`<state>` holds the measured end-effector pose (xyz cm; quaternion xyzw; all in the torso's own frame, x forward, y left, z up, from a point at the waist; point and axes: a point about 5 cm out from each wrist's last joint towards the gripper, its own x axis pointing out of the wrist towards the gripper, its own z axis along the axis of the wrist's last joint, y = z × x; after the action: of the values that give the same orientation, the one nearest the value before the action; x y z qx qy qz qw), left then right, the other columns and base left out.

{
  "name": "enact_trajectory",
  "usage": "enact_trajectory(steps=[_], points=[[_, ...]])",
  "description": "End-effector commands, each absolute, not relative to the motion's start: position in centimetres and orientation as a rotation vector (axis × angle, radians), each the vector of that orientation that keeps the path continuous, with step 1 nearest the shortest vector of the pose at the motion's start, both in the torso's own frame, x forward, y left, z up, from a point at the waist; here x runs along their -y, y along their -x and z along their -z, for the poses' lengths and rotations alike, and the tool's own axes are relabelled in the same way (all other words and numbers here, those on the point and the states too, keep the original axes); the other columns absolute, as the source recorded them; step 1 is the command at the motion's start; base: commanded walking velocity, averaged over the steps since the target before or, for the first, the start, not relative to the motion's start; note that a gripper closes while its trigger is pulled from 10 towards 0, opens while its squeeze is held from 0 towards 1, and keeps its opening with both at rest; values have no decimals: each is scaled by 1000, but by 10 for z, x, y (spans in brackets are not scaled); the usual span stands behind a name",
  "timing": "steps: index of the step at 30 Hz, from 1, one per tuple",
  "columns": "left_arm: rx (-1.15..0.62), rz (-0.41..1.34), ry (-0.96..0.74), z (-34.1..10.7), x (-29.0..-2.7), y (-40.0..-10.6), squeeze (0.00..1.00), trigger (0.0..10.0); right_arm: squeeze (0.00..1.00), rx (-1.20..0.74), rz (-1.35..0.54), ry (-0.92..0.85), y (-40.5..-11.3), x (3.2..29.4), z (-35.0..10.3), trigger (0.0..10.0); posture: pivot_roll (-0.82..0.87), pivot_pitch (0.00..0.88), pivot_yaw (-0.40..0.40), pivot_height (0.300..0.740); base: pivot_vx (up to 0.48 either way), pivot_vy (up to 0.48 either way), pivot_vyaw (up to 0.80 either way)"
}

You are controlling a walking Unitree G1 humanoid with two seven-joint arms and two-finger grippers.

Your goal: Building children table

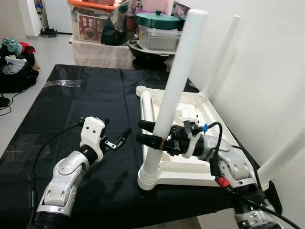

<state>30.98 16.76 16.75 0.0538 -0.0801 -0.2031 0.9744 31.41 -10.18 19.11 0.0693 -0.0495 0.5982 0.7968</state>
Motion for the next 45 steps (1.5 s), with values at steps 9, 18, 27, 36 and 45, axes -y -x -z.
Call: enact_trajectory(steps=[9, 18, 27, 36, 45], points=[[150, 419, -103, -165, -164, -312, 0, 10000, 0, -155, -939, -199, -310, 118, -128, 10000, 96, 0, -145, 740, 0, 0, 0], [147, 412, -106, -164, -166, -312, 0, 10000, 0, -127, -428, -143, -316, 142, -122, 10000, 85, 0, -136, 740, 0, 0, 0], [152, 417, -103, -165, -165, -314, 0, 10000, 0, -65, -64, -135, -312, 169, -129, 10000, 75, 0, -131, 740, 0, 0, 0], [152, 416, -103, -165, -165, -314, 0, 10000, 0, -46, -72, -29, -304, 161, -133, 10000, 71, 0, -130, 740, 0, 0, 0], [155, 408, -99, -164, -165, -314, 0, 10000, 0, -75, 62, 45, -305, 167, -133, 10000, 75, 0, -140, 740, 0, 0, 0]])
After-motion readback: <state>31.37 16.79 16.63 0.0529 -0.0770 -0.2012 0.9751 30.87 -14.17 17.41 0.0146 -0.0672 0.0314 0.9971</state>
